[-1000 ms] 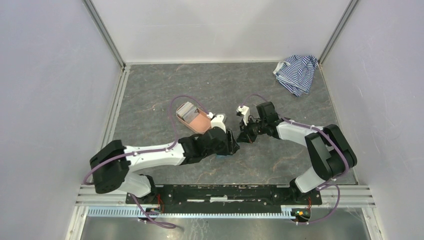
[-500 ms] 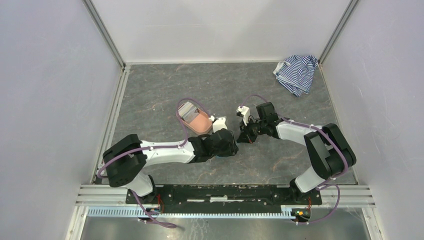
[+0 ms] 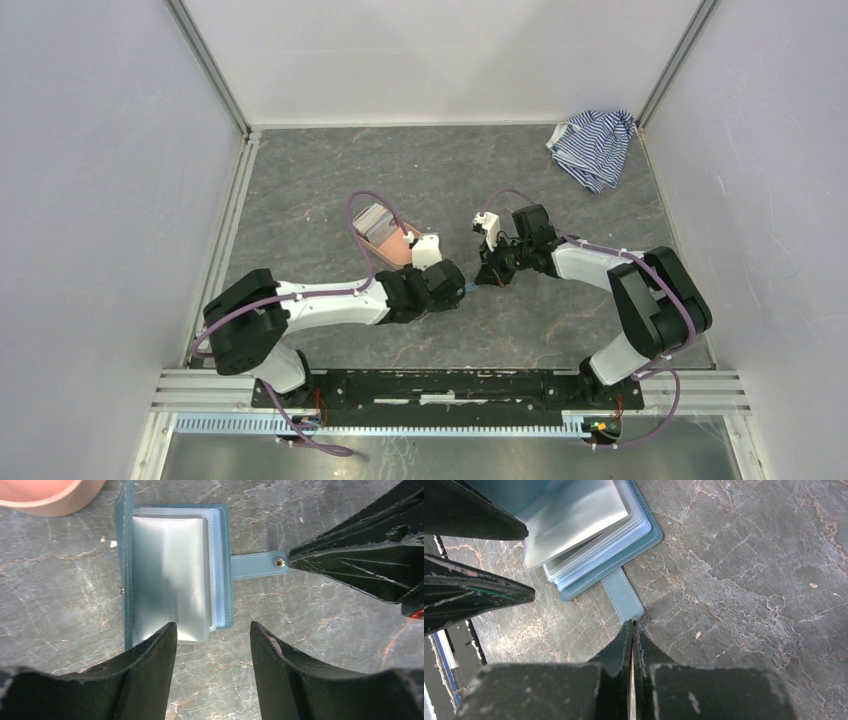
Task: Put the credit cards into the card holder
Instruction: Open the card holder at the center of the board.
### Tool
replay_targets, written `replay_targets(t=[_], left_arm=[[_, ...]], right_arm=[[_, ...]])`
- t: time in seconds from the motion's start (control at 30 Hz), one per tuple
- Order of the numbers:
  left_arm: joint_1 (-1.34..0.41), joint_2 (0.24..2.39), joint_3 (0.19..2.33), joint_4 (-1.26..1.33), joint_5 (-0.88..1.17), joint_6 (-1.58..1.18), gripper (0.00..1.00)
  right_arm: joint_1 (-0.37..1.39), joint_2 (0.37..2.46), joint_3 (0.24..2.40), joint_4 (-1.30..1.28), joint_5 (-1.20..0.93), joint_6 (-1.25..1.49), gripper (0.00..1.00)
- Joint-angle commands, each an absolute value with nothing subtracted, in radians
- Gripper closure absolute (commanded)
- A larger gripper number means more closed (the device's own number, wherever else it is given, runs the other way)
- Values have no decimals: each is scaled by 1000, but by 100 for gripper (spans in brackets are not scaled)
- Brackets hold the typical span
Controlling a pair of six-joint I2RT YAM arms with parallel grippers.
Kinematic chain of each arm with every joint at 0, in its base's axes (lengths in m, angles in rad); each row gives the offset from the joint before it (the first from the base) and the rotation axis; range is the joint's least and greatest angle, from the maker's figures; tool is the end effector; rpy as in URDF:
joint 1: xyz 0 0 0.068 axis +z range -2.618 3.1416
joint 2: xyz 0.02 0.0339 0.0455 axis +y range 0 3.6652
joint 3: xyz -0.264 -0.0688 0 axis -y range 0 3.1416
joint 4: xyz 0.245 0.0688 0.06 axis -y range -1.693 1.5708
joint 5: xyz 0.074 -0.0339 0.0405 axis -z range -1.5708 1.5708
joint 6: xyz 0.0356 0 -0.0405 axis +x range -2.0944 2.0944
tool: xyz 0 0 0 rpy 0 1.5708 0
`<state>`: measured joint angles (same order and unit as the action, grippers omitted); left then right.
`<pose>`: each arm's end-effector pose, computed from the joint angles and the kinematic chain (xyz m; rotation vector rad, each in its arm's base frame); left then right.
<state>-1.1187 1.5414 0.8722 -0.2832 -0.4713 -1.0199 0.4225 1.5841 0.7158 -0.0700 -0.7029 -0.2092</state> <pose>0.1469 -0.2654 0.1863 -0.0657 2.4203 -0.3975 0.2527 0.1388 0.1477 -1.0288 2.2125 0.9676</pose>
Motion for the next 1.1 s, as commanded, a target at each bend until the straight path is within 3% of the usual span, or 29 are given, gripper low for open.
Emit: replay_targets(t=[0.0,0.33,1.07], left_arm=[[-1121,1516,897,-332,-555,-1022,37],[-1106,1503,892,-302,-534,-902,24],[-1012,1439,809,-204,-381,-856,21]], right_arm=[[420,1592,741,-62,-687,-212,99],[421,1603,742,-65,-683,-219,100],[420,1594,741,-67,-688,-229,100]])
